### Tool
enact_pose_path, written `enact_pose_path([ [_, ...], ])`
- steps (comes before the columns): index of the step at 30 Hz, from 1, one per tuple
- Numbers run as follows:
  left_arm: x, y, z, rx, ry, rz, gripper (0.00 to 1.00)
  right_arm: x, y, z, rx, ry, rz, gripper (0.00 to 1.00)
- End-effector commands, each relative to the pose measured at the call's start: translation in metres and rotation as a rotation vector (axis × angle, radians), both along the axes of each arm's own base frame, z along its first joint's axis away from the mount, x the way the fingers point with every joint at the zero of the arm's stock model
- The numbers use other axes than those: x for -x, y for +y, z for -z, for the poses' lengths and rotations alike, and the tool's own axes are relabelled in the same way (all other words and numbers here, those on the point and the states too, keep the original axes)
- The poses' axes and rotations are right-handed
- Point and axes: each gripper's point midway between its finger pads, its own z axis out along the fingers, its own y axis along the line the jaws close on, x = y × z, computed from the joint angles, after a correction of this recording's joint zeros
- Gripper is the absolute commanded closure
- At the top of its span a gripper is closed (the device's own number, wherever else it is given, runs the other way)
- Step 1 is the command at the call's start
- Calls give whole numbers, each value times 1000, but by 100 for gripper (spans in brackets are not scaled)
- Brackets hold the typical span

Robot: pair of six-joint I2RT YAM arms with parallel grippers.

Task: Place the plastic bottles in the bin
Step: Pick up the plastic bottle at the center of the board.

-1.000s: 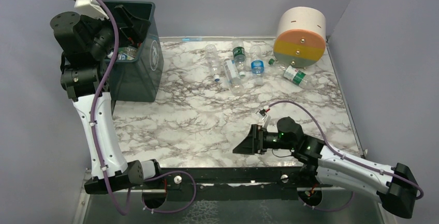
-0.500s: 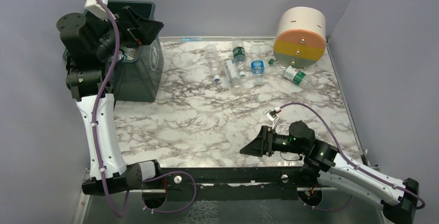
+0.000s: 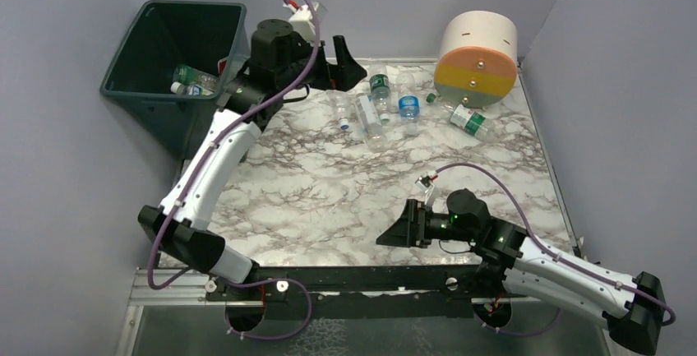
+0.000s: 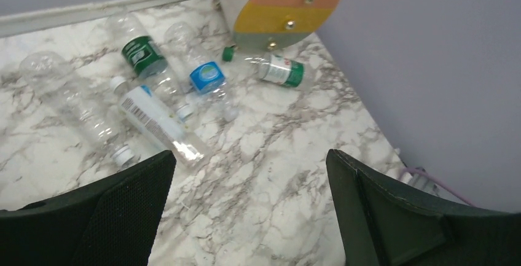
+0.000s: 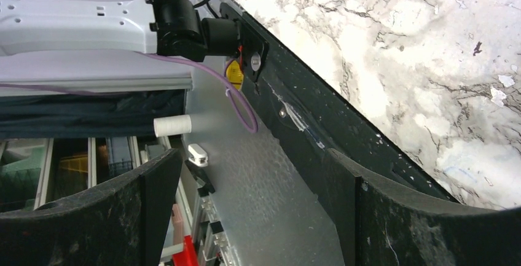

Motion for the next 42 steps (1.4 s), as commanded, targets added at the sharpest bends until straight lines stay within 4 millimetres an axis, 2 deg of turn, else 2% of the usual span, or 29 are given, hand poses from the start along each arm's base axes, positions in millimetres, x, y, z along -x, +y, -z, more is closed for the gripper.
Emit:
enact_pose_path([
  [1, -59, 5, 76, -135, 77, -212, 1, -2, -2, -11, -18, -28, 16, 12],
  [3, -74, -4, 98, -167, 104, -245, 1, -1, -3, -10, -25, -25, 23, 12],
  [5, -85, -15, 109, -172, 103, -264, 1, 0, -4, -9, -31, -17, 27, 12],
  [7, -103, -23, 127, -194, 119, -286, 1, 1, -4, -10, -32, -13, 23, 12],
  [12, -139, -37, 142, -217, 128, -298, 1, 1, -3, -5, 21, 10, 8, 12],
  [16, -162, -41, 145, -200, 155, -266, 1, 0, 1, -1, 55, 27, -3, 12],
  [21, -178, -28, 152, -191, 159, -277, 1, -4, 0, 2, 53, 19, 26, 12],
  [33, -225, -4, 158, -178, 130, -344, 1, -6, 13, 29, 63, 62, -8, 12],
  [39, -242, 6, 171, -184, 116, -401, 1, -8, 23, 34, 68, 61, -37, 12],
  [42, -251, 10, 186, -179, 127, -417, 1, -9, 25, 36, 65, 65, -41, 12],
])
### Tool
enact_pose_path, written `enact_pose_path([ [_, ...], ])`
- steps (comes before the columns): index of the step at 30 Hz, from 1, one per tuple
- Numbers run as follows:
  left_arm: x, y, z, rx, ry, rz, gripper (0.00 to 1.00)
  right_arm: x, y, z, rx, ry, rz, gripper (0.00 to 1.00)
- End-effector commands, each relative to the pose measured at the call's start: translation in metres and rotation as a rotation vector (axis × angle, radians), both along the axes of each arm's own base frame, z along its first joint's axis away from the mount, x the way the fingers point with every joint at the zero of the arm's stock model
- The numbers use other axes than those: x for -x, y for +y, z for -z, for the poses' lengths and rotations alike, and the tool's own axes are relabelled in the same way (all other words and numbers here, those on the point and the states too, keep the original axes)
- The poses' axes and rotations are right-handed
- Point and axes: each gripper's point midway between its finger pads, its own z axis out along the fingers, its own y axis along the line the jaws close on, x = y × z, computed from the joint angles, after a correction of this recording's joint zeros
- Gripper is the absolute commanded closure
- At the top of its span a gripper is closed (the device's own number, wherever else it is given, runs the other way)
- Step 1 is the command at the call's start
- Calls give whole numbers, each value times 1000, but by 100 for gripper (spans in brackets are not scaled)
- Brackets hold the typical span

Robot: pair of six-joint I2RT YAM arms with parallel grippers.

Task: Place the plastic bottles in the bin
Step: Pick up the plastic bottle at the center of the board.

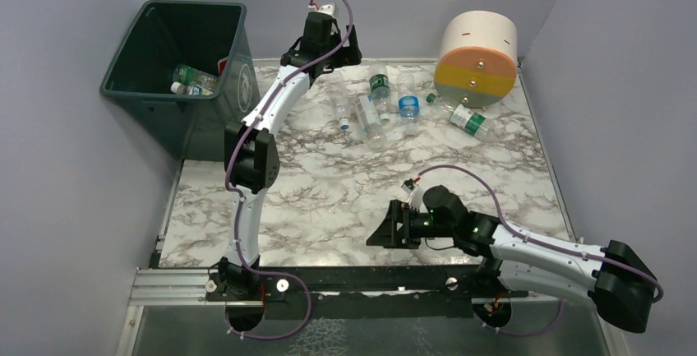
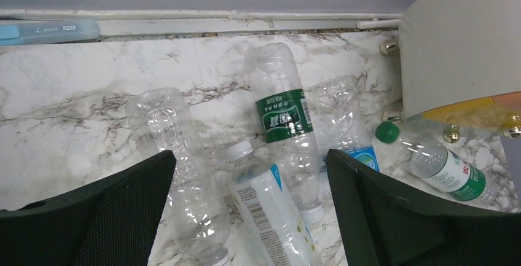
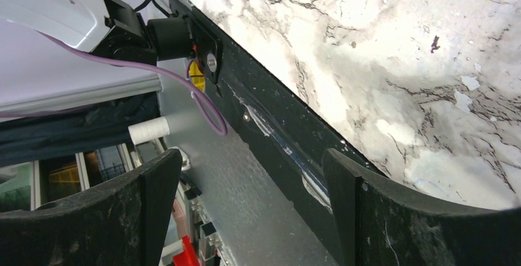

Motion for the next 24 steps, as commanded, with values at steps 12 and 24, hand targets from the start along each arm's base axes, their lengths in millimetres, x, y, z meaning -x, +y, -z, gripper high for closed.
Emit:
enact_pose_path([
  [12, -32, 16, 61, -19, 28, -82, 1, 1, 14, -8, -81, -28, -50, 12],
  [24, -14, 2, 77, -87, 32, -141, 1, 12, 4, 1, -31, 17, -68, 12],
])
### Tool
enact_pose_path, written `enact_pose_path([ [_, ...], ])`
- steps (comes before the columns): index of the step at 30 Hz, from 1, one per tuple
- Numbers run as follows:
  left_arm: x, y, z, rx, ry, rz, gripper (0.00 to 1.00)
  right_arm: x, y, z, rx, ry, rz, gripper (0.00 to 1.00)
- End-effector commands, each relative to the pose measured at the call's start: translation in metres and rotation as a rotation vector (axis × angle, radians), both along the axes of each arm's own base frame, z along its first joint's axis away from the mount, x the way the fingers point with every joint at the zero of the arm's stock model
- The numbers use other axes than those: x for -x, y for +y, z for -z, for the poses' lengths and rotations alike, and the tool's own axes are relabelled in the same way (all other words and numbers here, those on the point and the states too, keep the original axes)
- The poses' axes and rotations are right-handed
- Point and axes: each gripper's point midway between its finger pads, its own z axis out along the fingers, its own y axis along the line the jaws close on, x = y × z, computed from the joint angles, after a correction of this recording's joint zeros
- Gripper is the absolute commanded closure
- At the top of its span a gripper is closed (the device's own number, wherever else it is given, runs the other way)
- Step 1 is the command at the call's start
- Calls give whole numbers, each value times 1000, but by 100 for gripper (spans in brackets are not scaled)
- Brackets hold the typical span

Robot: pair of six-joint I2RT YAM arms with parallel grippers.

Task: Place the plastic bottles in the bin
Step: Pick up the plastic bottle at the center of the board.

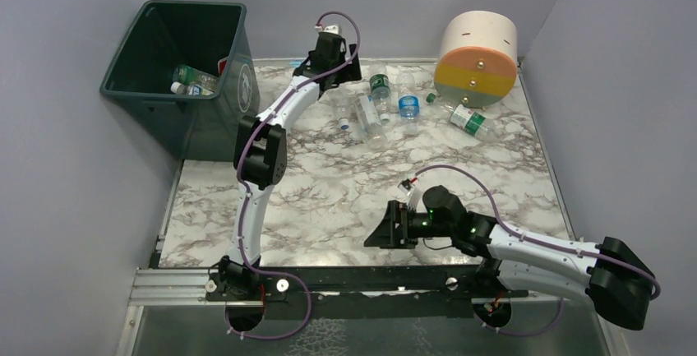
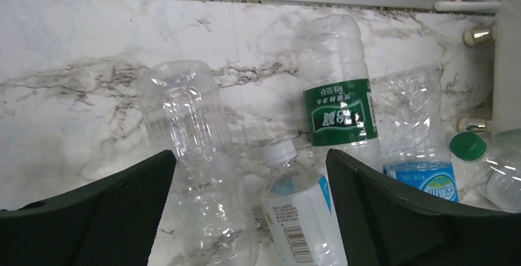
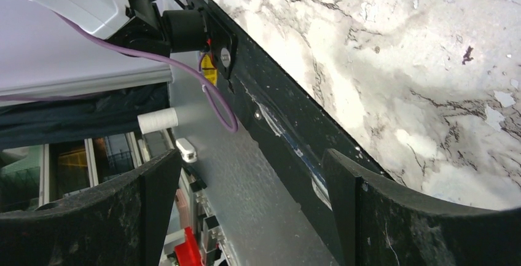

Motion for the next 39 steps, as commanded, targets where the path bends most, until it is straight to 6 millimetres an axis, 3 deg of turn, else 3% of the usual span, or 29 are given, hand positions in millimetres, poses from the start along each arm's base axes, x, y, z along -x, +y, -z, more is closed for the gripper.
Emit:
enact_pose_path([
  [1, 8, -6, -4, -16, -33, -42, 1, 9, -7, 7, 44, 28, -20, 12],
  [15, 10, -14, 9, -49, -50, -36, 1, -2, 4, 24, 135, 79, -7, 12],
  [39, 6, -25, -17, -29, -103, -4, 1, -4, 12, 28, 123, 81, -24, 12],
])
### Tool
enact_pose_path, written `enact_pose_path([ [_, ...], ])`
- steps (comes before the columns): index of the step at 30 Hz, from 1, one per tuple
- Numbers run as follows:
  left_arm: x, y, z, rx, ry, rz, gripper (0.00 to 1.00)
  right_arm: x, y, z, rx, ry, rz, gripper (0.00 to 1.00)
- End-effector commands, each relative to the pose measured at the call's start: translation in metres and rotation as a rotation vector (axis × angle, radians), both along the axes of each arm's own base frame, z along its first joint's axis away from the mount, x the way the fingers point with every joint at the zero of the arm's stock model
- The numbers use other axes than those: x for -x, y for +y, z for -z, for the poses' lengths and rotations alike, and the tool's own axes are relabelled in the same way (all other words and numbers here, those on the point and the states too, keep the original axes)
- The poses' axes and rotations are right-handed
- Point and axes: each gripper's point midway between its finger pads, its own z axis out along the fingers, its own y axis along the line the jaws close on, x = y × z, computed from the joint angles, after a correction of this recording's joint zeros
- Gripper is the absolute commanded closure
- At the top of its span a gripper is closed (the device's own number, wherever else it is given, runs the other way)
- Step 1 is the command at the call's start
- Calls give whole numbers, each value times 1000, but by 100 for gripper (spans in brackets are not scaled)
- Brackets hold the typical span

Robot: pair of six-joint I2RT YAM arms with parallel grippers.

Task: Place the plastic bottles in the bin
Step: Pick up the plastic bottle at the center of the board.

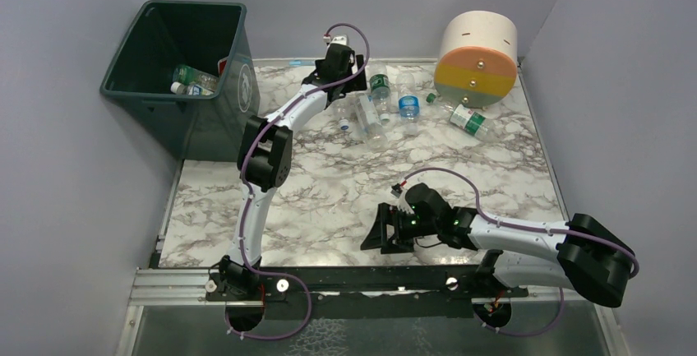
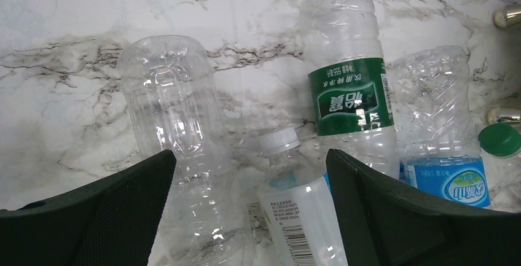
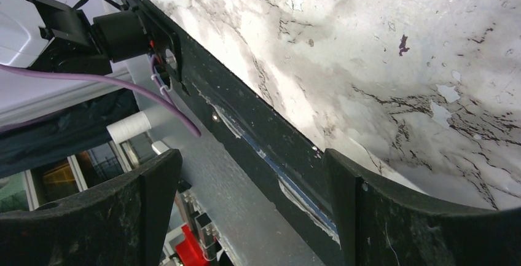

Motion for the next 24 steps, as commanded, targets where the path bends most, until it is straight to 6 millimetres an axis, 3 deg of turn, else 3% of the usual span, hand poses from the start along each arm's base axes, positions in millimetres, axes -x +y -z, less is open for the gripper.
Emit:
enact_pose_path([
  [1, -8, -6, -46, 29, -93, 7, 1, -3, 11, -17, -58, -41, -21, 12],
  [24, -8, -8, -49, 35, -98, 12, 1, -3, 11, -16, -60, -38, -22, 12],
])
